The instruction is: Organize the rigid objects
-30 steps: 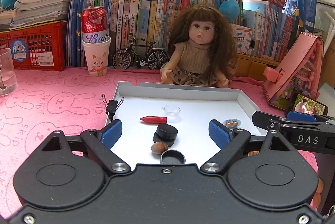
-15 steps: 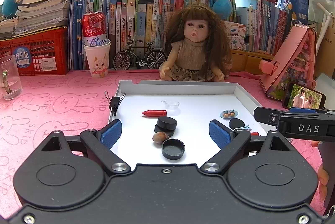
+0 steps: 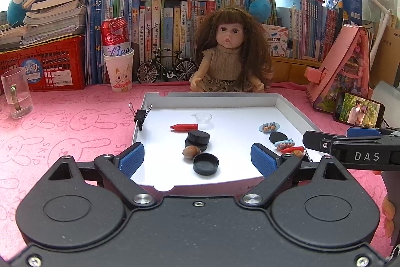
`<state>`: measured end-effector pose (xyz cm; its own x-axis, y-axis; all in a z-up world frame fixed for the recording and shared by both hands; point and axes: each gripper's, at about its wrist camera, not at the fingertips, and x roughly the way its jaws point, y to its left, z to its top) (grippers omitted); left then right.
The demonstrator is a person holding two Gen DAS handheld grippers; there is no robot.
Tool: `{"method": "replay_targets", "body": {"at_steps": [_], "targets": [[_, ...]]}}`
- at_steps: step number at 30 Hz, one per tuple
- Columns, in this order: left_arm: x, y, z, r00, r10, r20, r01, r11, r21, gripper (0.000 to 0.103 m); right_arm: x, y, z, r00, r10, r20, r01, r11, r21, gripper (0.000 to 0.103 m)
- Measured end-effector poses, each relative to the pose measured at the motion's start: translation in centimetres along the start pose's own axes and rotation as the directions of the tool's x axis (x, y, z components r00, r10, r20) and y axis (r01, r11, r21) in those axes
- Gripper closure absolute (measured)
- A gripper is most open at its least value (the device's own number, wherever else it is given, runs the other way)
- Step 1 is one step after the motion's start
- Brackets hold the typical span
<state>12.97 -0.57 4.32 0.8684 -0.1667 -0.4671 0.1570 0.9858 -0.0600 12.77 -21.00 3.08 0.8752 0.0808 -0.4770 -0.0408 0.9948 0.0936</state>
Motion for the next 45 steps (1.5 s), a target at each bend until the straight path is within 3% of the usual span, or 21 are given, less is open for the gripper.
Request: {"method": "replay_targets", "body": {"at_steps": [18,34,45], "targets": [[-1.7,0.4,-3.0,0.999,0.006,-0.033,-0.006,1.0,-0.016,0.011,-1.2,1.0,-3.1,0.999,-0.007,-0.053,0.006,1.0,-0.005,0.0],[-0.2,0.3,-4.5,0.994,0.066,-0.084,-0.067,0.998,-0.01,0.011,0.1,1.7,-5.0,0.989,-0.039,-0.142,0.036,0.999,-0.025,0.0],[1.3,0.3,-4.6,0.98,0.12,-0.159,-0.124,0.992,-0.015,0.011,0.6,1.6,-5.1,0.984,-0.055,-0.168,0.052,0.998,-0.025,0.0]]}}
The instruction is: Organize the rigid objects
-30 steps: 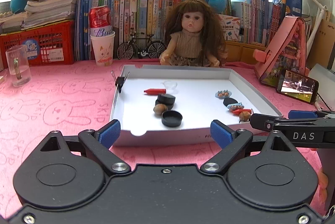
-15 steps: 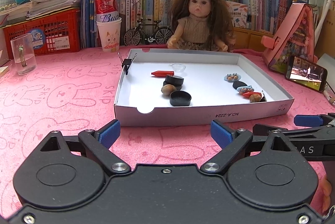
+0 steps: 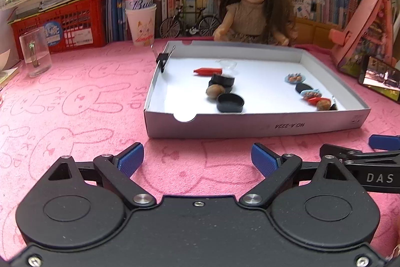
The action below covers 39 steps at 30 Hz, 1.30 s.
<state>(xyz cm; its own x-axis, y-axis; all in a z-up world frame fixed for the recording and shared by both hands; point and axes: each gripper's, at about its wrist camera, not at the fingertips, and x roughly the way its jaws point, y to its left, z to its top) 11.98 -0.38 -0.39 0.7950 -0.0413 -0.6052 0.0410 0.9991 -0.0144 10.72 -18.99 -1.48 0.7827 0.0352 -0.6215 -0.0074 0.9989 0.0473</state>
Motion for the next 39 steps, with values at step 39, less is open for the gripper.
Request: {"method": "replay_targets", "body": {"at_steps": [39], "targets": [[0.96,-0.41,-0.04,0.999,0.015,-0.041,-0.015,1.0,0.015,0.0,0.39,0.62,0.07,0.999,-0.032,-0.019,0.031,0.999,-0.042,0.0]]}}
